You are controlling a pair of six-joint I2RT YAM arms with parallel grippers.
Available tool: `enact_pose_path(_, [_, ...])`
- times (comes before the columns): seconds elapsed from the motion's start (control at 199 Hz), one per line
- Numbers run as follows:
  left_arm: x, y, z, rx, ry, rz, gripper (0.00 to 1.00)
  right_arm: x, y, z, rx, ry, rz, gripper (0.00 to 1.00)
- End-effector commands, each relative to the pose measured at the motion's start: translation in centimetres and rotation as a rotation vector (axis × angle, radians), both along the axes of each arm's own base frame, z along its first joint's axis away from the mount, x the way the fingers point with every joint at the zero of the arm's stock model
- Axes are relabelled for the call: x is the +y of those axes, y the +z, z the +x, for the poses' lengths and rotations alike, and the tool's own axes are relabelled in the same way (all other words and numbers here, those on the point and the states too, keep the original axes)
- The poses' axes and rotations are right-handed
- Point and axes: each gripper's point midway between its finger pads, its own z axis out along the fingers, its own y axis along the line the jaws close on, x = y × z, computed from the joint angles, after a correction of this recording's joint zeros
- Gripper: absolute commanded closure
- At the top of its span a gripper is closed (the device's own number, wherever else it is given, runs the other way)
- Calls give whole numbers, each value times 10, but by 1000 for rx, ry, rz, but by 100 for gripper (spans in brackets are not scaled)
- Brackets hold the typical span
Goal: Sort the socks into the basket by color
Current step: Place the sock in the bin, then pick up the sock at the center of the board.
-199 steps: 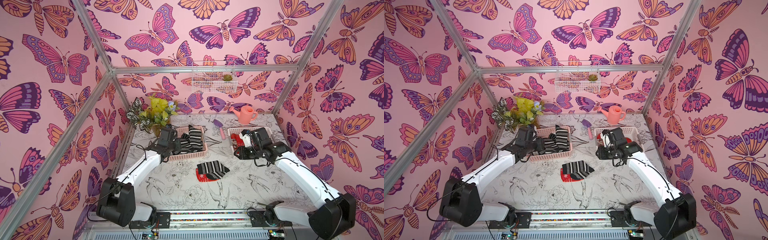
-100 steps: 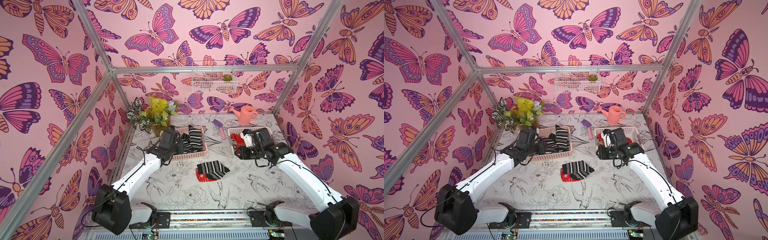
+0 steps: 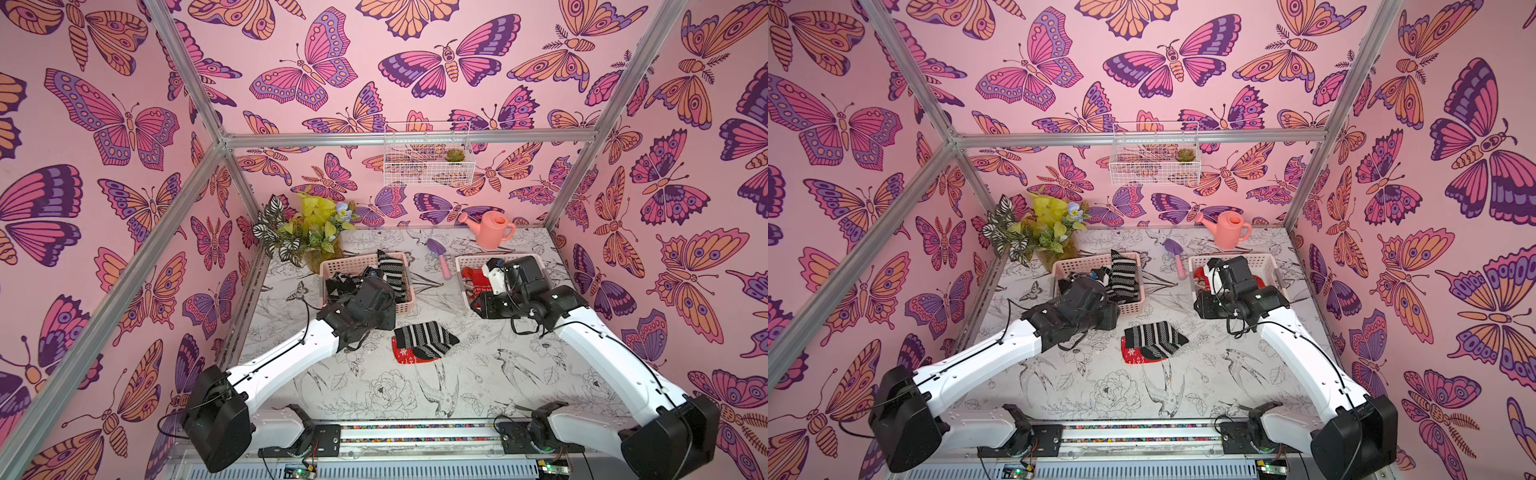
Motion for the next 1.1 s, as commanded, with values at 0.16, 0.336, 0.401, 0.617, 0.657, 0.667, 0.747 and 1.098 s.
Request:
enact_pose_path(0.16, [-39, -22, -23, 38, -75, 127, 42, -24, -2, 3, -18, -108, -47, 59])
enact_pose_path(0.336, [-71, -31, -28, 53, -162, 158, 42, -27, -8, 0, 0, -124, -39, 59])
enact_pose_path(0.401, [-81, -34, -30, 62, -194, 167, 42, -28, -9, -1, -3, -127, -39, 59])
enact_pose_path(0.617, [-100, -46, -30, 92, -264, 196, 42, -31, -10, -2, 11, -134, -33, 59])
enact_pose_path(0.657, [-103, -49, -31, 98, -277, 199, 41, -32, -8, -2, 7, -138, -35, 59])
enact_pose_path(0.667, [-103, -50, -31, 100, -279, 201, 41, -32, -8, -3, 6, -137, -34, 59])
enact_pose_path(0.747, [-108, -57, -31, 121, -295, 205, 42, -33, -6, -3, 3, -140, -35, 59])
enact_pose_path(1.098, [-120, -84, -38, 201, -336, 216, 45, -46, 0, -4, -6, -176, -45, 59])
